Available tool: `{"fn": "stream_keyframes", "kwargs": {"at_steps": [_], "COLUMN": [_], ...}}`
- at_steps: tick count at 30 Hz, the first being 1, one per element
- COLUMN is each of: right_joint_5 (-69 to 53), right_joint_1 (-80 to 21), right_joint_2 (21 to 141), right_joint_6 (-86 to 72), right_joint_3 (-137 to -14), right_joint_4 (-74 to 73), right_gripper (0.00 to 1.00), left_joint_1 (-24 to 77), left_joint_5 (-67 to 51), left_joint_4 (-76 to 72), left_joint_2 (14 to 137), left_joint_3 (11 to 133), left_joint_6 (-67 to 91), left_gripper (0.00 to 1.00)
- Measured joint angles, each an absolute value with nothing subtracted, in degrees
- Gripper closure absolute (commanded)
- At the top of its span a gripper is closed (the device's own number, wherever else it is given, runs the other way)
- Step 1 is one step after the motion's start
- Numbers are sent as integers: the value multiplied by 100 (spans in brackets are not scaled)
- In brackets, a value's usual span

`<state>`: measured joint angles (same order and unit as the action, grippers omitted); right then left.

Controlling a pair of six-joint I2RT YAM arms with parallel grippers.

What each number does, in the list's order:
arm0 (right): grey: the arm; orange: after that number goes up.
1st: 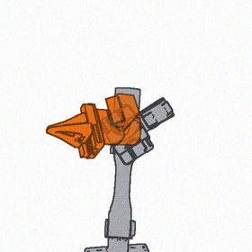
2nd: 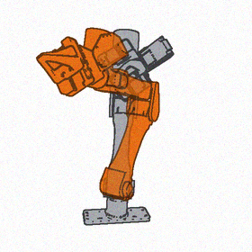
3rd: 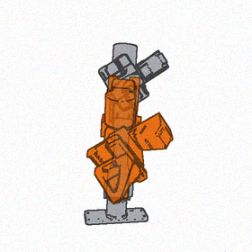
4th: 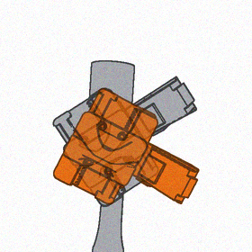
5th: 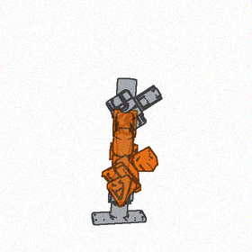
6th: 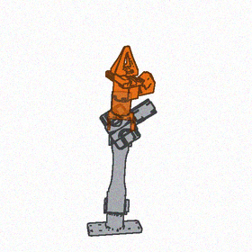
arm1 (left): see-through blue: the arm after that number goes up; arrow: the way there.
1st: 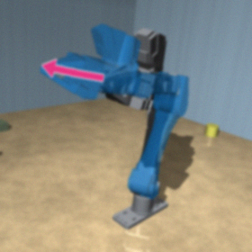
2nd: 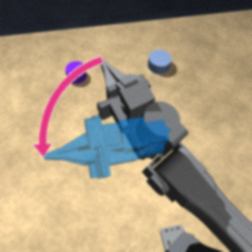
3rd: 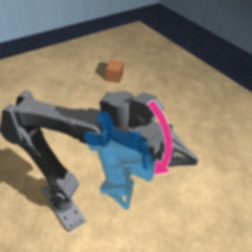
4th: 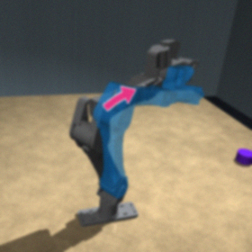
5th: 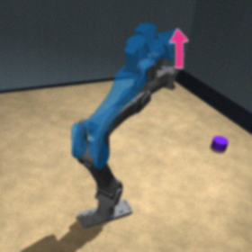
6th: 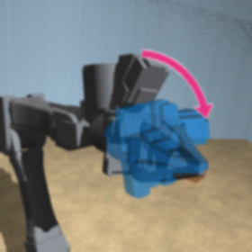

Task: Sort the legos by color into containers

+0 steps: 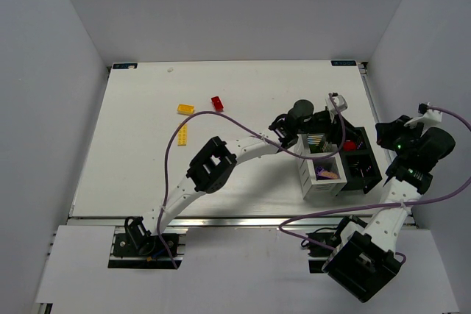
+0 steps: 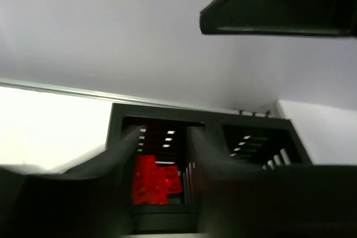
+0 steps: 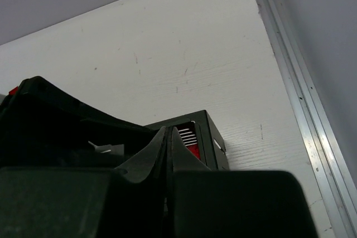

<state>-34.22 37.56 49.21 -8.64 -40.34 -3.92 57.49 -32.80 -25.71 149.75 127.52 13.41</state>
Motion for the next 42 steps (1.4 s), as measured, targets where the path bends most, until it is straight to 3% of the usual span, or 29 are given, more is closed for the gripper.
{"fn": "stream_keyframes", "kwargs": {"at_steps": [2,3,4,5,7,10,13,16,18,19,20,22,29,33,35,36,38,42], "right_joint_5": [-3721,-4010,-4300,-4724,-5662,-6726,-6960,-6720,-6305,-6053,-5765,-5100,-2727,-1638,-1238,-1046,-687,32], "right_joint_1": [3760,3763,3765,3765,3745,3590,3201,2392,1761,1492,958,84,-2453,-3183,-3402,-3492,-3610,-3817], "right_joint_2": [4921,4921,4921,4923,4936,5153,5474,5771,6029,6143,6414,6925,9574,11345,12248,12682,13251,13513], "right_joint_6": [-781,-666,-526,-370,130,1173,1944,2473,2646,2718,2757,2759,2093,1446,1044,816,425,-23], "right_joint_3": [-4034,-4034,-4034,-4034,-4056,-4386,-4987,-5551,-5824,-5913,-6060,-6311,-8239,-10136,-11275,-11834,-12477,-12355], "right_joint_4": [-390,-390,-386,-384,-475,-1133,-1647,-1918,-2034,-2073,-2126,-2196,-2517,-2799,-2956,-2995,-2958,-2596], "right_gripper": [77,69,55,51,46,48,52,55,56,57,57,56,38,24,22,11,11,12], "left_joint_1": [5749,5749,5728,5712,5671,5478,5037,4285,3769,3503,3262,2895,2558,2547,2547,2547,2545,2534], "left_joint_5": [-3203,-3162,-3092,-3044,-2908,-2641,-2416,-2222,-2080,-1957,-1793,-1308,484,1594,2088,2333,2808,3474], "left_joint_4": [-2578,-2593,-2650,-2689,-2746,-2746,-2687,-2386,-1938,-1715,-1422,-921,928,1553,1667,1623,1592,1487], "left_joint_2": [14951,14912,14849,14752,14501,13843,13004,12103,11535,11244,10969,10355,8471,7063,6313,5918,5262,4742], "left_joint_3": [12728,12672,12573,12436,12108,11321,10460,9751,9349,9120,8884,8283,6554,5645,5242,5019,4652,4265], "left_joint_6": [1382,1398,1439,1483,1564,1710,1964,2204,2222,2180,2121,2029,2043,1986,1885,1815,1673,1424], "left_gripper": [79,93,97,98,100,100,100,77,52,45,28,15,3,2,2,2,2,2]}}
